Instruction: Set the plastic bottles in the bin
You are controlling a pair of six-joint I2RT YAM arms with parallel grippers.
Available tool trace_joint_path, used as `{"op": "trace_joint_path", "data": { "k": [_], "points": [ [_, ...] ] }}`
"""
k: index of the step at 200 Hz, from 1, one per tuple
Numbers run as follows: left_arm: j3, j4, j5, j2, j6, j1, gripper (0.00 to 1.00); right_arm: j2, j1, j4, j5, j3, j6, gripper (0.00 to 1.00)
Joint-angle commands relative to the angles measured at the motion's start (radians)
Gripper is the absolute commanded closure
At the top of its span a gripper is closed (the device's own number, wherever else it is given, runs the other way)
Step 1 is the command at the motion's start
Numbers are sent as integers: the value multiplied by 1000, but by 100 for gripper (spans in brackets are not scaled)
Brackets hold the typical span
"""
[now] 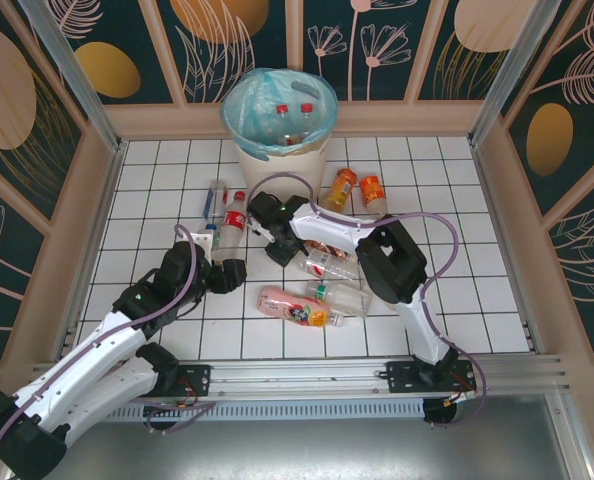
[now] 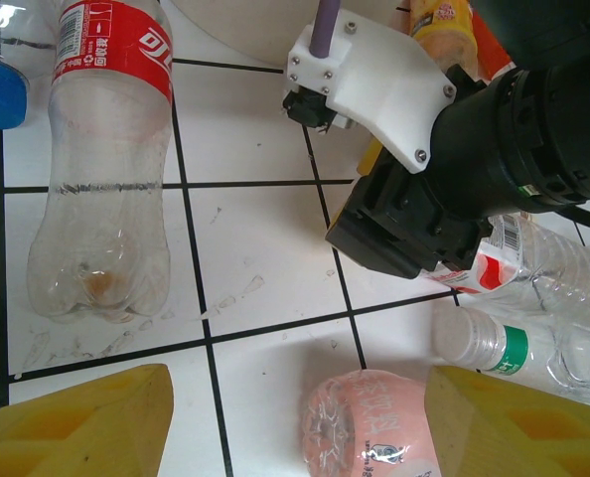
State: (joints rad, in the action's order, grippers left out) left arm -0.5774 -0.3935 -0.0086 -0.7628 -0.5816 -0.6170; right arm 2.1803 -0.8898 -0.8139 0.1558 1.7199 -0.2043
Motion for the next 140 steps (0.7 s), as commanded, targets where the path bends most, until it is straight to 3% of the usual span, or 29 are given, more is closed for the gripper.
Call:
{"op": "trace_joint_path", "data": {
  "k": [1,57,140],
  "points": [
    [8,18,-10,10,-6,4,32,11,8,-34,-8,30,-14,53],
    [7,18,-16,11,-7,5,32,-27,5,-65,-26,67,-11,70],
    [-8,28,-64,43,-10,5,33,-254,-30,19,89,8,-25,76]
  ]
}}
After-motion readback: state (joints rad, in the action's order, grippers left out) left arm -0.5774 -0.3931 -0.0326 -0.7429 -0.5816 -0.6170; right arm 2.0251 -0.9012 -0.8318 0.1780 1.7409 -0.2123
